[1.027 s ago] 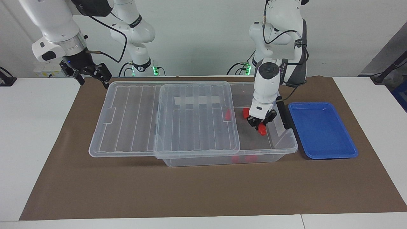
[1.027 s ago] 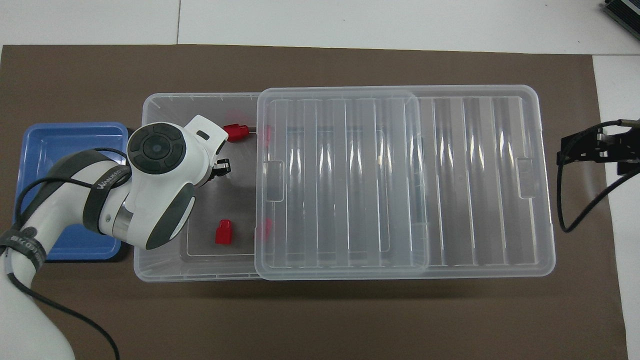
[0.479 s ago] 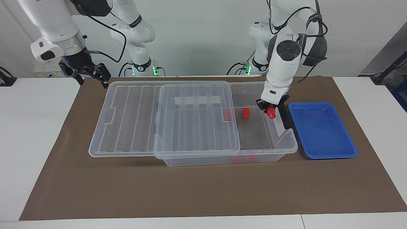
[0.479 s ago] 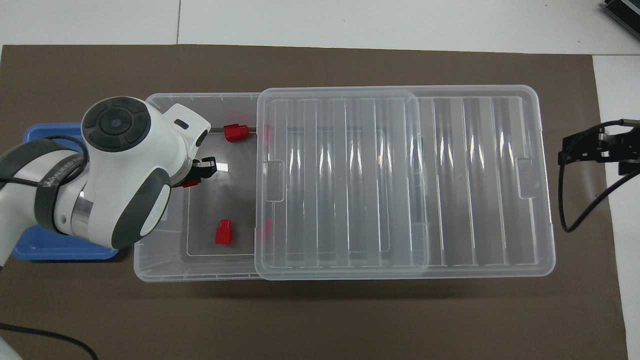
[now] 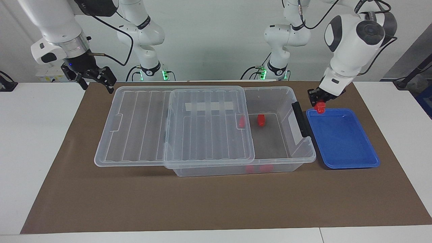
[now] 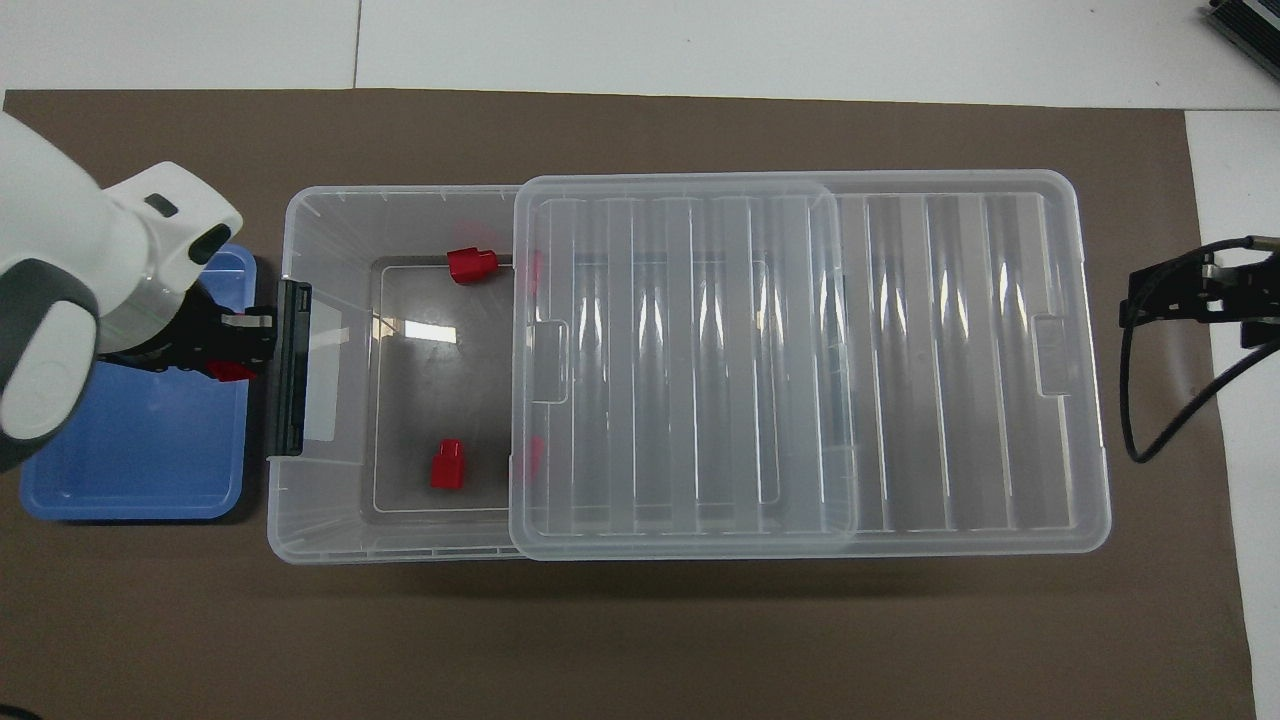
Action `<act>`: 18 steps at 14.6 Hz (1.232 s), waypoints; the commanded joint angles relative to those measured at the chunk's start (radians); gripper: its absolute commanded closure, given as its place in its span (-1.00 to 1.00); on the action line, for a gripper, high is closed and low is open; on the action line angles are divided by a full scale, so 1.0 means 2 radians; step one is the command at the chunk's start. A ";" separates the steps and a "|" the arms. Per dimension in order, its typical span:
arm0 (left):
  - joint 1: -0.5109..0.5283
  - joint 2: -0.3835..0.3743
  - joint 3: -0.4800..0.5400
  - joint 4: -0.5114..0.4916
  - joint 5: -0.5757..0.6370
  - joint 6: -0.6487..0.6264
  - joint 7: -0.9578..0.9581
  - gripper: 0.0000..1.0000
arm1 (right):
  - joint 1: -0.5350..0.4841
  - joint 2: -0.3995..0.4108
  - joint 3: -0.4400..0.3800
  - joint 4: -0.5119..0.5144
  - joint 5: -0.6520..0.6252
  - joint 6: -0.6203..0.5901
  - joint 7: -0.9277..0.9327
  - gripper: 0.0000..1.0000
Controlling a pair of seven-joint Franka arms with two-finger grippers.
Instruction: Place red block in blue tray from box
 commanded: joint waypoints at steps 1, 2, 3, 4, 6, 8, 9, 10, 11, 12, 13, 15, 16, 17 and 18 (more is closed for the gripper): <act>0.046 -0.003 -0.005 -0.009 -0.010 0.005 0.081 1.00 | 0.006 -0.003 -0.011 -0.003 -0.001 -0.003 0.003 -1.00; 0.062 -0.006 -0.005 -0.016 -0.009 0.019 0.105 1.00 | 0.006 -0.004 -0.011 -0.005 -0.001 -0.003 0.003 -1.00; 0.079 -0.011 -0.005 -0.033 -0.010 0.040 0.132 1.00 | 0.006 -0.004 -0.011 -0.007 -0.001 -0.002 0.003 -1.00; 0.098 -0.014 -0.005 -0.049 -0.009 0.062 0.162 1.00 | 0.007 -0.004 -0.011 -0.007 -0.001 -0.001 0.003 -1.00; 0.126 -0.013 -0.005 -0.068 -0.010 0.094 0.214 1.00 | 0.006 -0.005 -0.011 -0.007 0.000 -0.003 0.002 -1.00; 0.145 -0.007 -0.005 -0.088 -0.010 0.136 0.251 1.00 | 0.010 -0.010 -0.010 -0.007 0.000 -0.001 0.003 -1.00; 0.152 -0.006 -0.005 -0.100 -0.010 0.154 0.258 1.00 | 0.006 -0.010 -0.010 -0.010 0.001 0.007 0.003 -1.00; 0.161 -0.005 -0.005 -0.114 -0.010 0.173 0.261 1.00 | 0.003 -0.011 -0.011 -0.017 0.001 0.024 0.003 -1.00; 0.161 -0.004 -0.005 -0.127 -0.010 0.191 0.256 1.00 | -0.001 -0.016 -0.012 -0.033 0.000 0.042 0.003 -1.00; 0.158 -0.002 -0.005 -0.137 -0.011 0.208 0.237 1.00 | -0.009 -0.020 -0.012 -0.049 0.001 0.062 0.003 -1.00; 0.154 0.000 -0.005 -0.154 -0.012 0.229 0.199 1.00 | -0.011 -0.025 -0.012 -0.066 0.001 0.080 0.003 -1.00; 0.142 0.000 -0.006 -0.191 -0.013 0.280 0.158 1.00 | -0.023 -0.032 -0.012 -0.099 0.001 0.113 0.002 -0.91; 0.140 0.000 -0.006 -0.213 -0.014 0.309 0.149 1.00 | -0.027 -0.032 -0.012 -0.112 0.000 0.131 -0.002 -0.90; 0.140 0.001 -0.006 -0.231 -0.014 0.334 0.128 1.00 | -0.030 -0.032 -0.013 -0.125 0.001 0.146 -0.010 -0.75; 0.139 0.005 -0.007 -0.244 -0.014 0.350 0.116 1.00 | -0.037 -0.032 -0.013 -0.142 0.001 0.166 -0.017 -0.58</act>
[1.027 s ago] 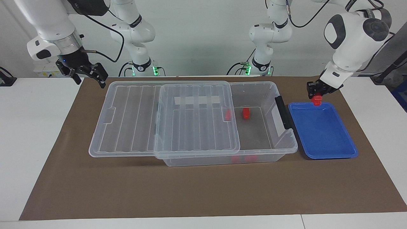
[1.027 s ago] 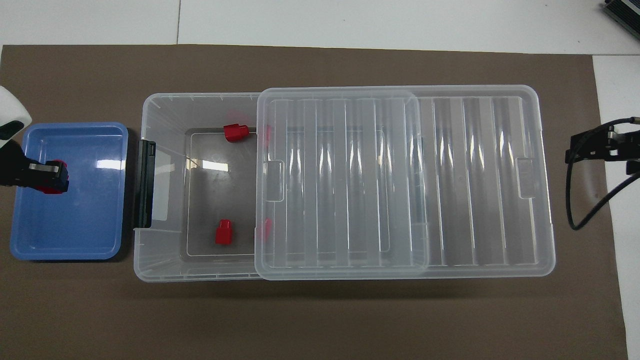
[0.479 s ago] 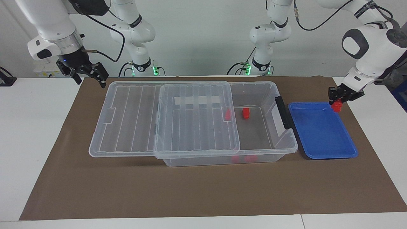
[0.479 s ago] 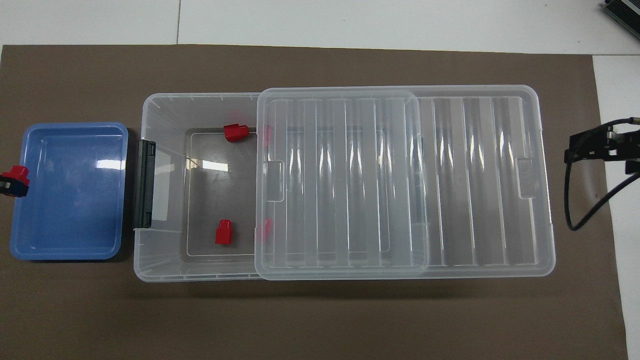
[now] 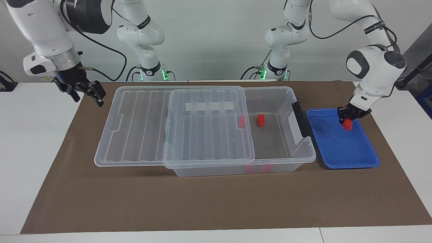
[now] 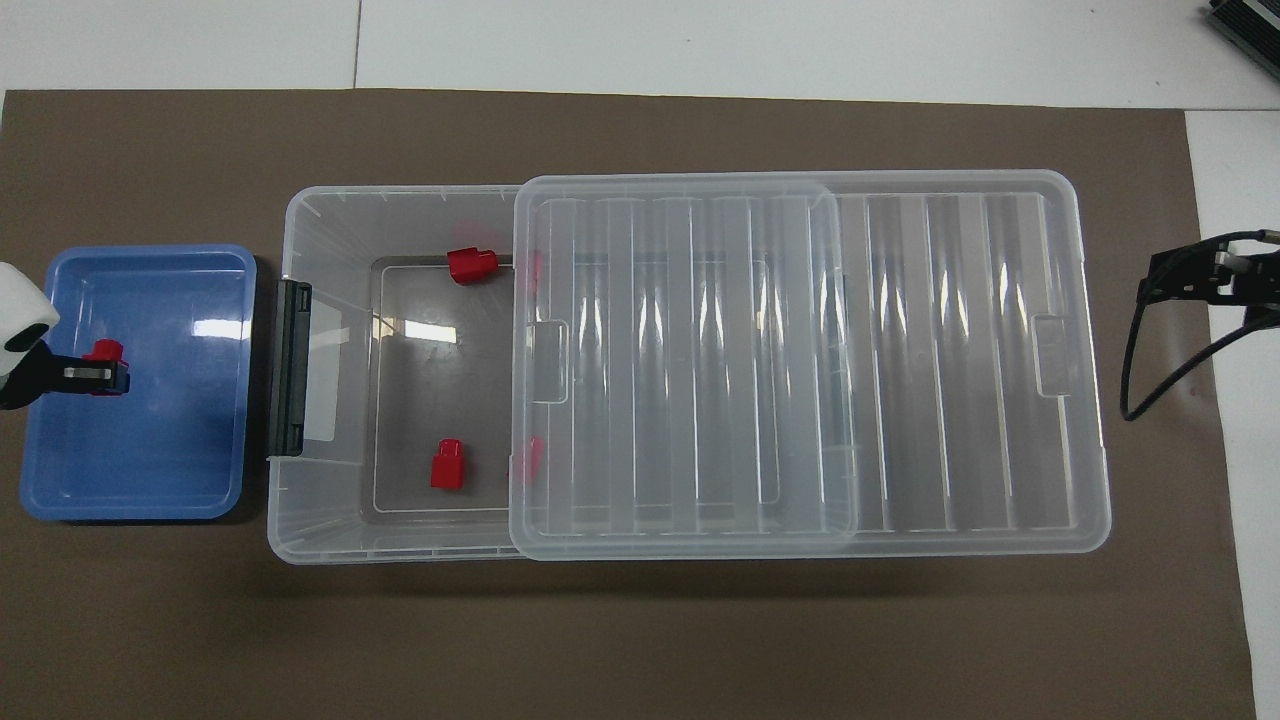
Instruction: Place red block in blue tray from box
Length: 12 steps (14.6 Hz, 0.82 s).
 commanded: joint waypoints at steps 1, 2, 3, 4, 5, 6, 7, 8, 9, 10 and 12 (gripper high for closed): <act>-0.005 -0.002 0.004 -0.047 -0.008 0.056 -0.026 1.00 | -0.017 -0.021 0.004 -0.064 0.001 0.056 -0.023 -0.25; -0.005 0.002 0.005 -0.051 -0.008 0.065 -0.024 1.00 | -0.020 -0.020 0.003 -0.076 0.001 0.061 -0.029 0.19; -0.004 0.012 0.004 -0.053 -0.007 0.075 -0.019 1.00 | -0.022 -0.020 0.003 -0.086 0.002 0.070 -0.026 0.95; -0.002 0.020 0.004 -0.053 -0.008 0.087 -0.015 1.00 | -0.023 -0.021 0.003 -0.102 0.002 0.084 -0.026 1.00; -0.003 0.026 0.005 -0.054 -0.007 0.095 -0.014 1.00 | -0.023 -0.021 0.003 -0.114 0.002 0.098 -0.027 1.00; -0.003 0.027 0.004 -0.056 -0.007 0.095 -0.014 1.00 | -0.030 -0.021 0.003 -0.122 0.002 0.112 -0.029 1.00; -0.003 0.027 0.004 -0.058 -0.007 0.096 -0.014 1.00 | -0.033 -0.018 0.003 -0.127 0.002 0.126 -0.032 1.00; -0.002 0.028 0.005 -0.058 -0.007 0.097 -0.008 1.00 | -0.033 -0.014 0.003 -0.129 0.002 0.136 -0.039 1.00; 0.002 0.029 0.005 -0.059 -0.007 0.098 0.006 1.00 | -0.033 -0.007 0.003 -0.129 0.002 0.142 -0.041 1.00; 0.003 0.029 0.005 -0.059 -0.008 0.099 0.018 1.00 | -0.034 0.000 0.003 -0.129 0.002 0.146 -0.042 1.00; 0.006 0.035 0.004 -0.059 -0.008 0.103 0.018 1.00 | -0.033 0.005 0.003 -0.129 0.002 0.152 -0.041 1.00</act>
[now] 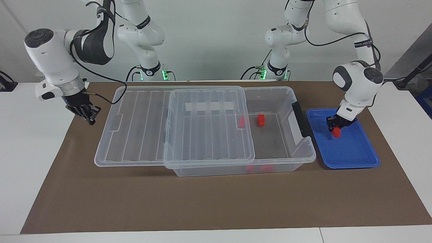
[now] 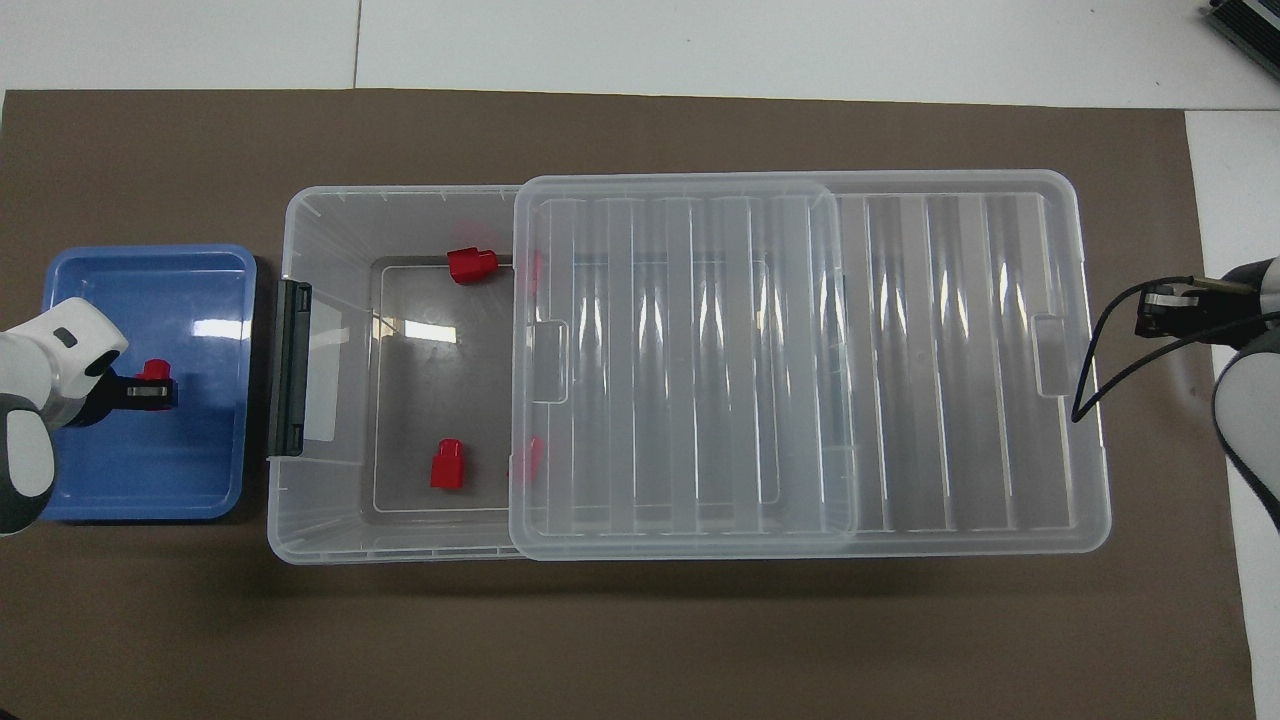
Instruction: Place red block in blue tray from box
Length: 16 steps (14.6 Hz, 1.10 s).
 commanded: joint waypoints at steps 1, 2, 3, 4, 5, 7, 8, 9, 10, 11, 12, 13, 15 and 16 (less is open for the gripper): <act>0.003 0.003 0.001 -0.009 -0.008 0.019 0.013 1.00 | -0.002 0.001 0.004 -0.008 0.002 0.012 -0.014 1.00; 0.002 0.005 0.000 -0.013 -0.008 0.022 0.013 1.00 | 0.001 -0.001 0.004 -0.008 0.002 0.008 -0.014 1.00; 0.003 0.007 0.001 -0.019 -0.008 0.032 0.013 1.00 | 0.004 -0.001 0.004 -0.011 0.002 0.009 -0.014 1.00; 0.003 0.010 0.001 -0.026 -0.008 0.045 0.013 1.00 | 0.011 -0.001 0.004 -0.011 0.002 0.011 -0.014 1.00; 0.003 0.012 0.000 -0.030 -0.008 0.051 0.013 1.00 | 0.017 -0.001 0.005 -0.015 0.002 0.012 -0.013 1.00; -0.002 0.017 0.001 -0.032 -0.008 0.053 -0.005 1.00 | 0.017 -0.001 0.005 -0.019 0.002 0.012 -0.014 1.00; -0.002 0.019 0.001 -0.032 -0.008 0.056 -0.008 1.00 | 0.018 -0.001 0.005 -0.022 0.002 0.012 -0.013 1.00; -0.003 0.019 0.000 -0.033 -0.008 0.057 -0.010 1.00 | 0.021 -0.001 0.005 -0.024 0.002 0.013 -0.011 1.00; -0.004 0.022 0.000 -0.033 -0.008 0.058 -0.010 1.00 | 0.027 -0.001 0.005 -0.024 0.002 0.013 -0.011 1.00; -0.005 0.022 0.000 -0.036 -0.008 0.058 -0.010 0.95 | 0.033 -0.001 0.005 -0.024 0.002 0.013 -0.010 1.00; -0.005 0.022 0.000 -0.035 -0.008 0.058 -0.009 0.24 | 0.037 -0.001 0.005 -0.024 0.002 0.013 -0.010 1.00; -0.004 0.022 0.000 -0.035 -0.008 0.059 -0.005 -0.71 | 0.041 -0.001 0.005 -0.024 0.002 0.013 -0.010 1.00; -0.004 0.022 0.001 -0.034 -0.008 0.059 -0.004 -1.00 | 0.053 -0.001 0.006 -0.024 0.002 0.013 -0.009 1.00; -0.004 0.022 0.001 -0.033 -0.008 0.058 -0.004 -1.00 | 0.061 -0.001 0.006 -0.024 0.002 0.013 -0.009 1.00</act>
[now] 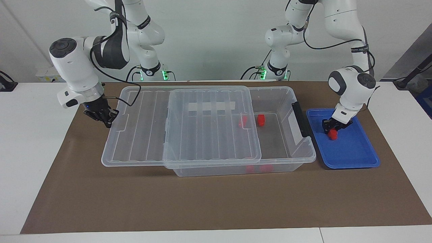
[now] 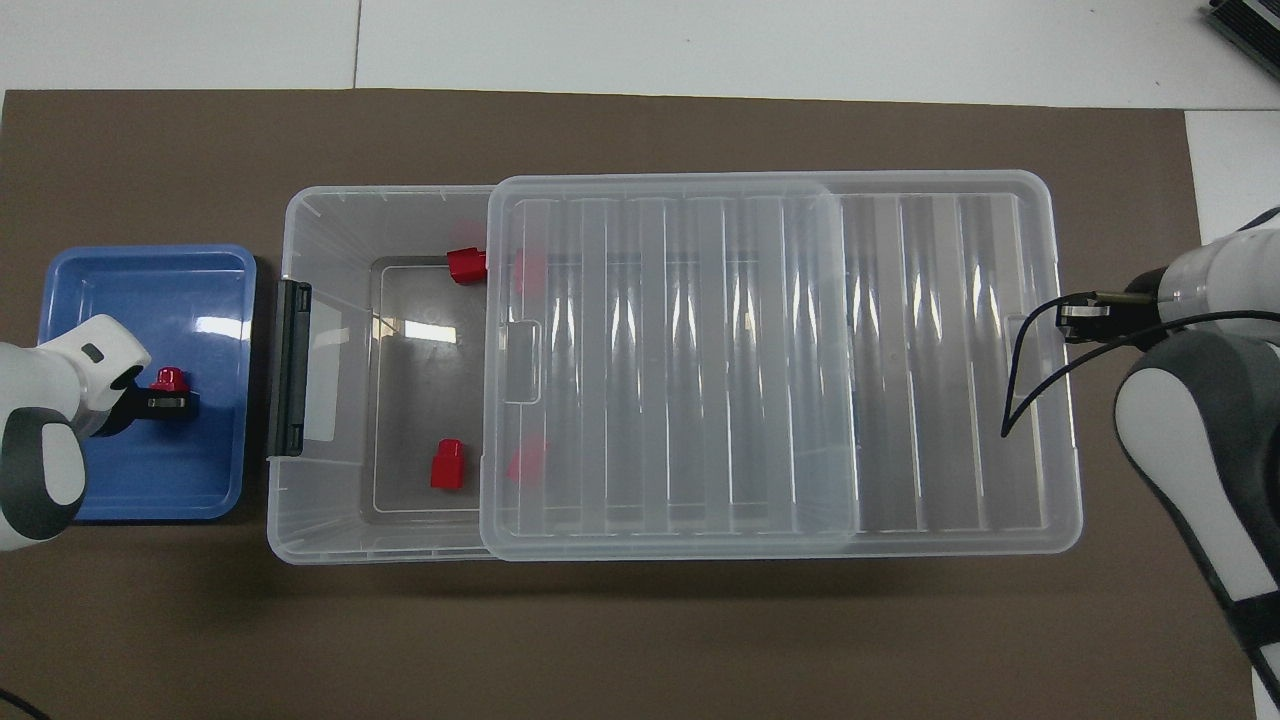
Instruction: Place red block in blue tray from box
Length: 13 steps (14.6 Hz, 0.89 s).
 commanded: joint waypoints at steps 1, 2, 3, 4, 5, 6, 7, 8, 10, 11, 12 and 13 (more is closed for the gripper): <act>-0.006 0.002 0.002 -0.008 -0.008 0.013 0.001 -1.00 | 0.020 -0.005 0.000 -0.009 0.002 0.011 -0.006 1.00; -0.006 0.002 0.002 -0.007 -0.008 0.011 0.005 -1.00 | 0.028 -0.005 0.000 -0.009 0.002 0.011 -0.004 1.00; -0.006 0.002 0.002 -0.005 -0.008 0.009 0.008 -1.00 | 0.033 -0.005 0.000 -0.009 0.002 0.013 -0.004 1.00; -0.006 0.000 0.002 -0.005 -0.008 0.007 0.011 -1.00 | 0.039 -0.005 0.000 -0.010 0.002 0.014 -0.004 1.00; -0.006 -0.004 0.002 0.002 -0.008 -0.006 0.011 -1.00 | 0.049 -0.005 0.000 -0.011 0.002 0.014 -0.004 1.00; -0.006 -0.005 0.002 0.026 -0.008 -0.039 0.011 -1.00 | 0.053 -0.005 0.000 -0.010 0.002 0.014 -0.001 1.00; -0.006 -0.005 0.002 0.050 -0.008 -0.075 0.012 -1.00 | 0.054 -0.005 0.001 -0.010 0.002 0.014 0.008 1.00; -0.006 -0.006 0.002 0.073 -0.008 -0.112 0.013 -1.00 | 0.059 -0.005 0.003 -0.011 0.002 0.014 0.016 1.00; -0.006 -0.022 -0.001 0.108 -0.008 -0.179 0.015 -1.00 | 0.070 -0.005 0.003 -0.011 0.006 0.014 0.026 1.00; -0.006 -0.031 -0.003 0.121 -0.008 -0.205 0.015 -1.00 | 0.072 -0.005 0.004 -0.011 0.015 0.014 0.029 1.00; -0.006 -0.038 -0.004 0.133 -0.008 -0.227 0.014 -1.00 | 0.080 -0.005 0.003 -0.011 0.027 0.014 0.033 1.00; -0.007 -0.045 -0.006 0.146 -0.008 -0.247 0.012 -1.00 | 0.084 -0.005 0.003 -0.011 0.031 0.015 0.042 1.00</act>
